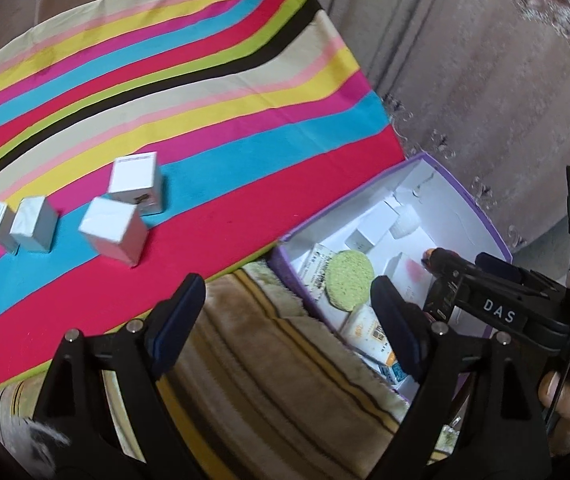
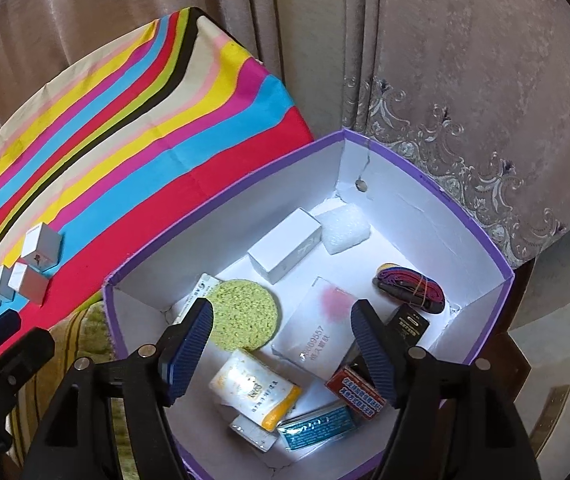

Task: Organize objects
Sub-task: 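Carry the orange packet and rainbow strap into the purple-rimmed box and release both, then move both open grippers back over the white boxes on the cloth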

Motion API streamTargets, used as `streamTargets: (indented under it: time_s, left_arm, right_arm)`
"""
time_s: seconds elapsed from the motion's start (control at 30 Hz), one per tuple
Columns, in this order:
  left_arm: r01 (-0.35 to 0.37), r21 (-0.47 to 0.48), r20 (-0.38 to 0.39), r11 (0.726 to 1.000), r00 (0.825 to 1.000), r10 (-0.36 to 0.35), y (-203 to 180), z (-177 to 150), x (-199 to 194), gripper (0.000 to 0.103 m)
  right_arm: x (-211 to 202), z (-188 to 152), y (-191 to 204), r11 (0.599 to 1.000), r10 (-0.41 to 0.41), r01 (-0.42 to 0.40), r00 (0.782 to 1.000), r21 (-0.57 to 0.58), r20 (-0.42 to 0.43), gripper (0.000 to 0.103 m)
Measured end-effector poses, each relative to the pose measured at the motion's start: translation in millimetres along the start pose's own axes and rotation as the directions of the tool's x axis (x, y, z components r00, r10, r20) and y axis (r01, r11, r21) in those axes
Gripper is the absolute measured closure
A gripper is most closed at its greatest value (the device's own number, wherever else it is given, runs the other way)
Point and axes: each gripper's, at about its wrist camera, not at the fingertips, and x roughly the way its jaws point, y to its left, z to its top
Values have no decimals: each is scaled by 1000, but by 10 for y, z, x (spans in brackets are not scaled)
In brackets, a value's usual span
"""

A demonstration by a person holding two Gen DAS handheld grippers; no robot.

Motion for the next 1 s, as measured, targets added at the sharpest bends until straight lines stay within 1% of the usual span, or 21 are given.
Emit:
streamTargets:
  time_s: [0.27, 0.6, 0.77, 1.0]
  left_arm:
    - [-15, -114, 30, 993, 999, 18, 384, -62, -164, 16]
    - [-32, -208, 58, 978, 997, 45, 759, -171, -337, 16]
    - [-35, -254, 66, 966, 996, 54, 930, -213, -397, 16]
    - [-49, -323, 79, 945, 994, 78, 1198, -302, -501, 16]
  right_arm:
    - [-41, -14, 278, 998, 17, -17, 1000, -62, 3, 29]
    - [-97, -55, 610, 991, 39, -38, 999, -131, 4, 29]
    - [-116, -74, 761, 985, 58, -57, 998, -161, -2, 28]
    - [-109, -121, 1014, 971, 105, -108, 994, -212, -28, 28]
